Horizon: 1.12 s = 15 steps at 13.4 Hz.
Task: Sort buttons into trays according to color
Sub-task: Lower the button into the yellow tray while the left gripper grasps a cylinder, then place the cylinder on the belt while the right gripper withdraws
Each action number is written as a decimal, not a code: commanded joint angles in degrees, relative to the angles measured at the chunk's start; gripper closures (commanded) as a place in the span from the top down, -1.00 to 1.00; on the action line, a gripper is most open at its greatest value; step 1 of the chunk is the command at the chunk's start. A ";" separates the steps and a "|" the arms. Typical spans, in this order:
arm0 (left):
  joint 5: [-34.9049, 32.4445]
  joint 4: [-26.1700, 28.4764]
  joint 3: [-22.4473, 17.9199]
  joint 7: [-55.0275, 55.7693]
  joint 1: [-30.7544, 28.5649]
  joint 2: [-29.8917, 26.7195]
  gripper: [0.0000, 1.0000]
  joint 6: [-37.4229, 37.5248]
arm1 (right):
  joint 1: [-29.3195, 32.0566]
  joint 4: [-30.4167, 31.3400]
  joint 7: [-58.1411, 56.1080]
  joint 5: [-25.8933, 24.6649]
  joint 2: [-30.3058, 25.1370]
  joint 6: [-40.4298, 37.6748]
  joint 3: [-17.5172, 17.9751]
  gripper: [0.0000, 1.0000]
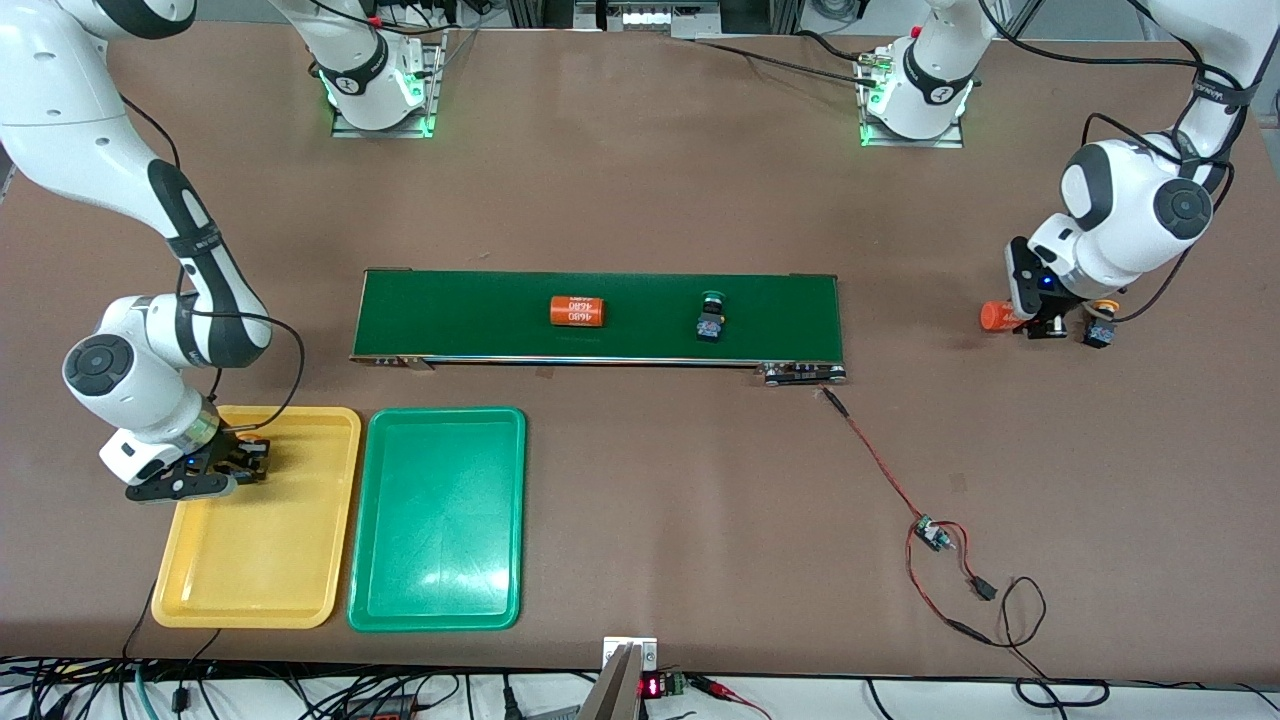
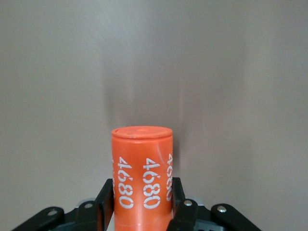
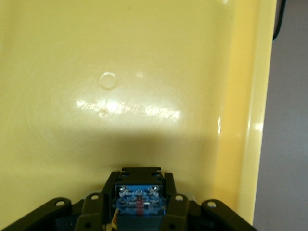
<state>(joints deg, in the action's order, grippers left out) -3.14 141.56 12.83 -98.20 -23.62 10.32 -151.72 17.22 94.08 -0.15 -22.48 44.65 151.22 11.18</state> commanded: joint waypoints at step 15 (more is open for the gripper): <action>7.27 -14.20 11.52 22.61 26.34 4.88 -1.00 9.24 | -3.24 -0.30 0.06 9.98 -13.26 -26.91 2.09 0.79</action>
<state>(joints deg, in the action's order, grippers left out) 3.13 128.31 24.16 -76.54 2.50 14.36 -142.63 15.82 92.59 -0.14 -16.14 35.32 129.05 13.32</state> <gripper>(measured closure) 0.498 0.137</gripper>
